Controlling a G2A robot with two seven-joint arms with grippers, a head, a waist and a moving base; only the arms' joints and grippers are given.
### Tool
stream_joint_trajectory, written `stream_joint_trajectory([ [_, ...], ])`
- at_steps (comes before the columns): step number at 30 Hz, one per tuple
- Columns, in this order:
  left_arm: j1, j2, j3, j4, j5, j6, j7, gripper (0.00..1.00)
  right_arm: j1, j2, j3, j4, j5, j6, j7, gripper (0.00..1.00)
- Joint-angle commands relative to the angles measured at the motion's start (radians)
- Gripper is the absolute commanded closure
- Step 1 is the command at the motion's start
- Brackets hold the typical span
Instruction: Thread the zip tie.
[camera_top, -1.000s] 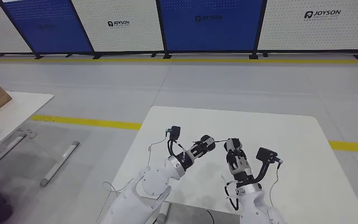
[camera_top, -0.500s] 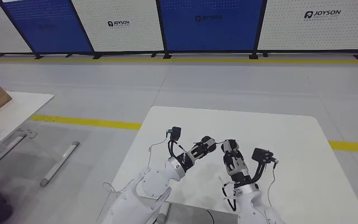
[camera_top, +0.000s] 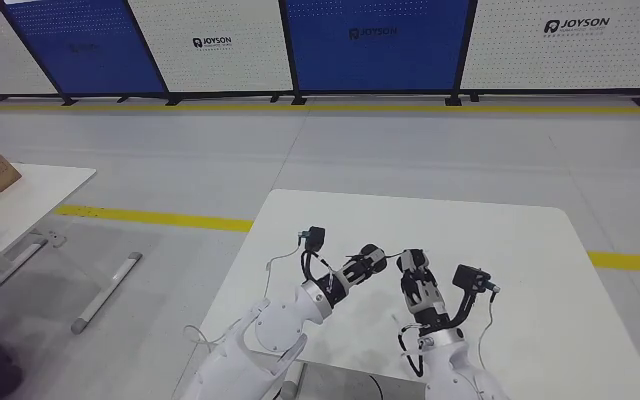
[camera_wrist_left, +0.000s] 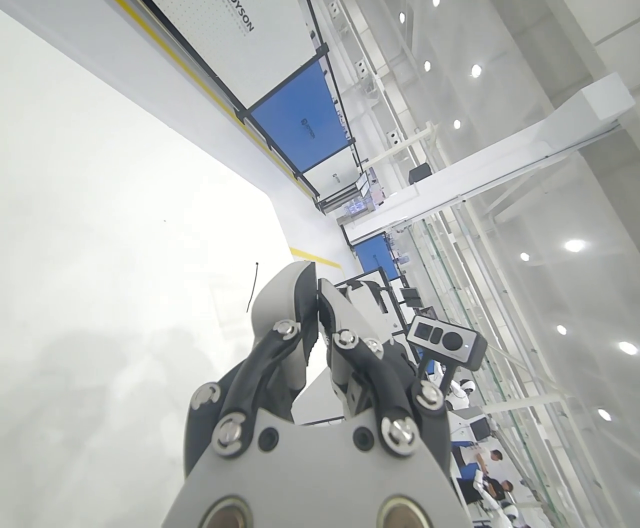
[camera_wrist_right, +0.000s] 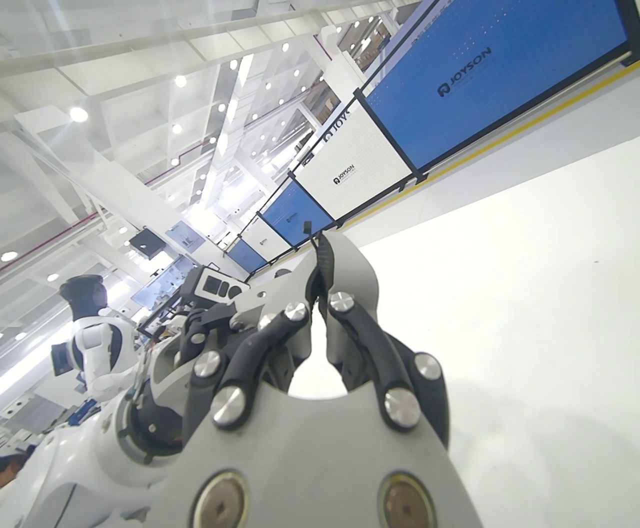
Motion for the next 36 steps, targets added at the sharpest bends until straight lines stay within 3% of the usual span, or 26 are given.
stream_joint_trajectory([
  [1,-0.004,0.0,0.0,-0.001,0.002,0.015,-0.002,0.99,-0.002,0.0,0.002,-0.004,-0.001,-0.001,0.0,1.0],
  [2,-0.004,0.0,0.001,-0.002,-0.001,0.016,-0.001,0.81,-0.003,0.001,0.003,-0.005,-0.002,-0.001,0.001,1.0],
  [4,-0.003,0.0,0.001,-0.003,-0.004,0.017,-0.003,0.69,-0.004,0.001,0.004,-0.007,-0.007,-0.001,0.003,1.0],
  [6,-0.002,0.0,0.001,-0.005,-0.006,0.015,-0.006,0.74,-0.005,0.002,0.005,-0.009,-0.012,0.001,0.007,1.0],
  [8,0.0,0.001,0.001,-0.009,-0.002,0.01,-0.008,0.98,-0.005,0.002,0.006,-0.011,-0.017,0.004,0.014,1.0],
  [11,0.003,0.002,-0.001,-0.013,-0.004,0.006,-0.009,0.98,-0.005,0.002,0.007,-0.013,-0.02,0.004,0.019,1.0],
  [15,0.006,0.002,-0.004,-0.015,-0.006,0.005,-0.005,0.55,-0.006,0.002,0.007,-0.017,-0.024,0.004,0.019,1.0],
  [19,0.011,0.003,-0.011,-0.018,-0.004,0.0,0.013,0.52,-0.007,0.002,0.012,-0.018,-0.026,0.011,0.01,1.0],
  [24,0.015,0.004,-0.017,-0.02,-0.008,-0.004,0.014,0.6,-0.007,0.002,0.015,-0.016,-0.023,0.013,0.009,1.0],
  [32,0.017,0.004,-0.017,-0.021,-0.008,-0.014,0.016,1.0,-0.007,0.001,0.015,-0.014,-0.015,0.014,0.001,1.0],
  [36,0.019,0.005,-0.019,-0.022,-0.005,-0.02,0.012,1.0,-0.005,0.0,0.014,-0.013,-0.015,0.015,0.001,1.0],
])
